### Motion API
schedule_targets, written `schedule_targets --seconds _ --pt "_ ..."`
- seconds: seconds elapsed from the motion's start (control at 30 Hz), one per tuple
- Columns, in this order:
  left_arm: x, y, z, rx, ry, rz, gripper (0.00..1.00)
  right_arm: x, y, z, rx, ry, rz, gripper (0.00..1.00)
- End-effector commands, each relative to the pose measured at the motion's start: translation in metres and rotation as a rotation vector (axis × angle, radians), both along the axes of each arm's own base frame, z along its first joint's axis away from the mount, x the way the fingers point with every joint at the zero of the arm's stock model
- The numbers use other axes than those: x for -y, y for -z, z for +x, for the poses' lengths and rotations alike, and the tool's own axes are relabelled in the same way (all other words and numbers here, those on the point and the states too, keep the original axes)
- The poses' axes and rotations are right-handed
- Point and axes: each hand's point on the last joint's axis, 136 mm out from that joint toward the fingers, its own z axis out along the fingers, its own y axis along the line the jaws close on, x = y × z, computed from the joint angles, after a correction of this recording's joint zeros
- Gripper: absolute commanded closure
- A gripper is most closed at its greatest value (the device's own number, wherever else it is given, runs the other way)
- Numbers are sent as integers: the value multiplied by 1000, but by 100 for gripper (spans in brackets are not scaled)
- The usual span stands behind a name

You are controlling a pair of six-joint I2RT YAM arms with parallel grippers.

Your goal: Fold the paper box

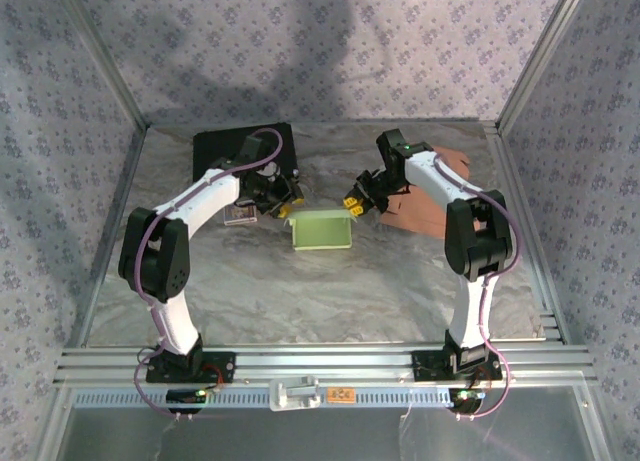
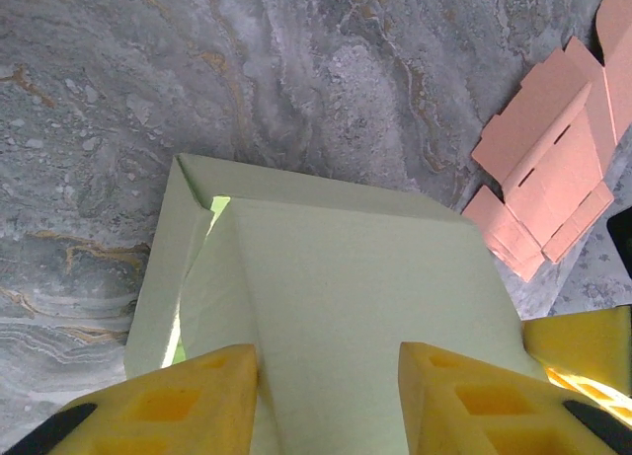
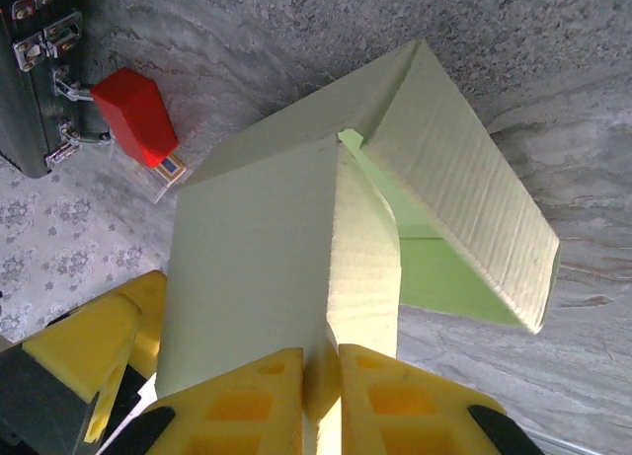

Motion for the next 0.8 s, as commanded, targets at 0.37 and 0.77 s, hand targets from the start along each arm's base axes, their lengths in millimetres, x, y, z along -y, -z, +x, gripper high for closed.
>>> schedule_targets --seconds 0.37,0.77 --pt "-21 8 -6 -58 -4 60 51 -6 6 -3 -17 -25 17 84" --pt "8 4 -8 -65 17 -18 56 -8 6 -2 -16 -27 23 84"
